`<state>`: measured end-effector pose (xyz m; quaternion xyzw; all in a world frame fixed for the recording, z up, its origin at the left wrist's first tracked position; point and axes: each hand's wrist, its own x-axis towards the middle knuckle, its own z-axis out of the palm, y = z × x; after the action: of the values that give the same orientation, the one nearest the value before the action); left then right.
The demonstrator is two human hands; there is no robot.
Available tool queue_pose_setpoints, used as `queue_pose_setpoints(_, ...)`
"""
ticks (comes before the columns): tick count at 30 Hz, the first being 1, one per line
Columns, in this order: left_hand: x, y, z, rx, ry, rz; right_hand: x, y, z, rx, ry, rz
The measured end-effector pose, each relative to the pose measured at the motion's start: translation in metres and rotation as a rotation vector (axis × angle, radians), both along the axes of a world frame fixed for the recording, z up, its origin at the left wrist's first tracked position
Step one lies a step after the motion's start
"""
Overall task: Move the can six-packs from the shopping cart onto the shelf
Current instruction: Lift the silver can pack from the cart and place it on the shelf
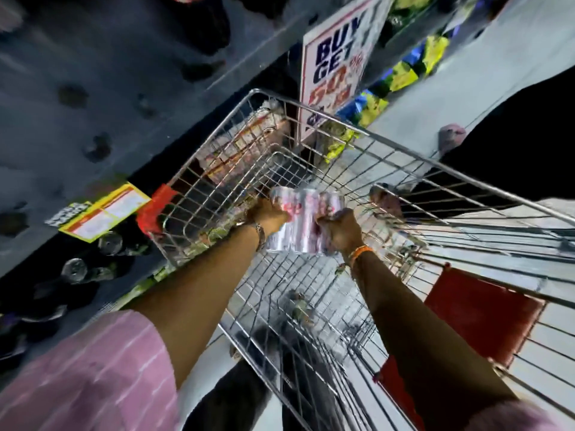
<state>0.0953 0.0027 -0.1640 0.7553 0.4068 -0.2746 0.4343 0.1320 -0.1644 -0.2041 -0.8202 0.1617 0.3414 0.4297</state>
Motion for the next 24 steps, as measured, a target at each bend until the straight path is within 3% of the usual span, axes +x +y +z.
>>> queue_pose_setpoints(14,-0.009,0.003,0.015,-0.038,0.063,-0.015,-0.007,-0.007,-0.001,0.032,0.073,-0.001)
queue_pose_setpoints(18,-0.024,0.004,0.047,-0.047,0.004,0.056,-0.018,-0.012,0.04,0.098,0.067,-0.011)
queue_pose_setpoints(24,-0.066,0.001,0.138,-0.091,-0.222,0.169,-0.036,-0.018,0.137,0.17,-0.09,-0.007)
